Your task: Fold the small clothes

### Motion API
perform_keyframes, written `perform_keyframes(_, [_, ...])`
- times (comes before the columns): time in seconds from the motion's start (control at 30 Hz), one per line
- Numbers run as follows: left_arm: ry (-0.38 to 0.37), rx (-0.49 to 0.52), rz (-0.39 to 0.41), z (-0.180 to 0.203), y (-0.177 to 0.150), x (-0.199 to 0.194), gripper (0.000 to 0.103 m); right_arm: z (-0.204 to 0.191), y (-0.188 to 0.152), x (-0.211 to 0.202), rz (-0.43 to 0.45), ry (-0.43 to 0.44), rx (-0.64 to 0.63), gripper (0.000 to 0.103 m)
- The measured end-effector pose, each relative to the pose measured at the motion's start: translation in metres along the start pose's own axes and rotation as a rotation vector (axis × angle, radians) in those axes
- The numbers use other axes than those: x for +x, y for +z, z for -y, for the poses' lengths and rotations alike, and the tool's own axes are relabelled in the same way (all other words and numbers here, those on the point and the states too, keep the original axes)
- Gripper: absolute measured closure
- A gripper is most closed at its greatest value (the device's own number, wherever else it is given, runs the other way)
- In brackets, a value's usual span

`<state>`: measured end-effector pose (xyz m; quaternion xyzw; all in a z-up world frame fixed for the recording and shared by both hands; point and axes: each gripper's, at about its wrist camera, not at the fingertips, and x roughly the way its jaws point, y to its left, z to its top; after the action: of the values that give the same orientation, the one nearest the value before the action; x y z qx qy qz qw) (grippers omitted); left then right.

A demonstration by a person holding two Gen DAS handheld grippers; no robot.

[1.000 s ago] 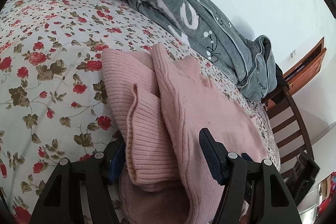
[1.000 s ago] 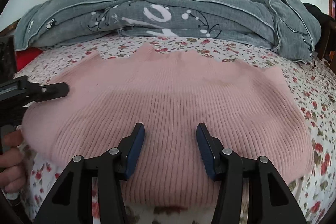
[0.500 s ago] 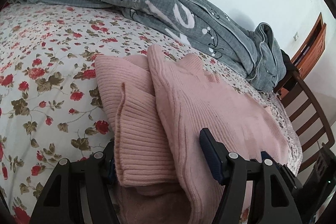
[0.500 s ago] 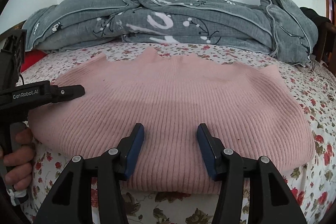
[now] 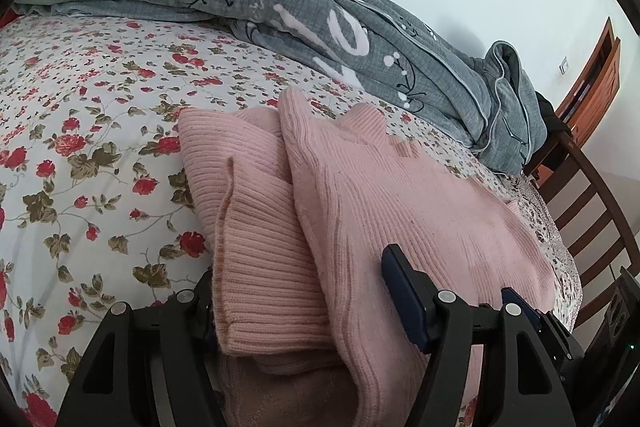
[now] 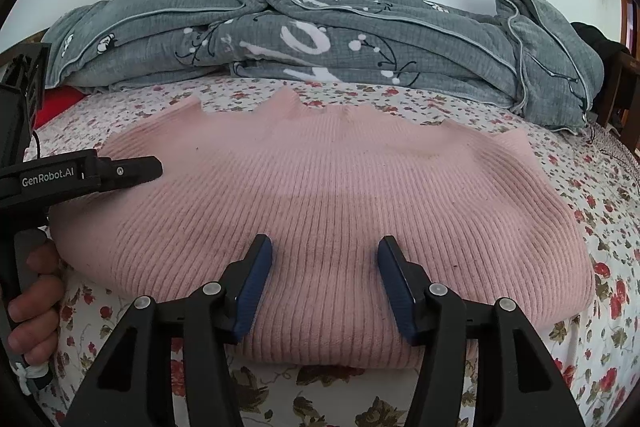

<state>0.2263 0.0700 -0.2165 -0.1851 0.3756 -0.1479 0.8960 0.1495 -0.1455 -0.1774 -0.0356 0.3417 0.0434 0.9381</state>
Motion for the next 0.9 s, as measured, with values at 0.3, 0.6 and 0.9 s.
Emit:
perform_keyframes(0.3, [0.002, 0.002, 0.000, 0.0003, 0.0000, 0.0004, 0.037, -0.0009, -0.0003, -0.0002, 0.001, -0.005, -0.005, 0.048])
perform_keyframes(0.6, [0.002, 0.002, 0.000, 0.0006, -0.0003, 0.0011, 0.036, -0.0006, -0.0004, 0.0000, 0.002, -0.005, -0.005, 0.047])
perform_keyframes(0.9, [0.002, 0.003, 0.000, 0.0009, -0.0004, 0.0013, 0.036, -0.0006, -0.0006, 0.0002, 0.002, -0.005, -0.005, 0.047])
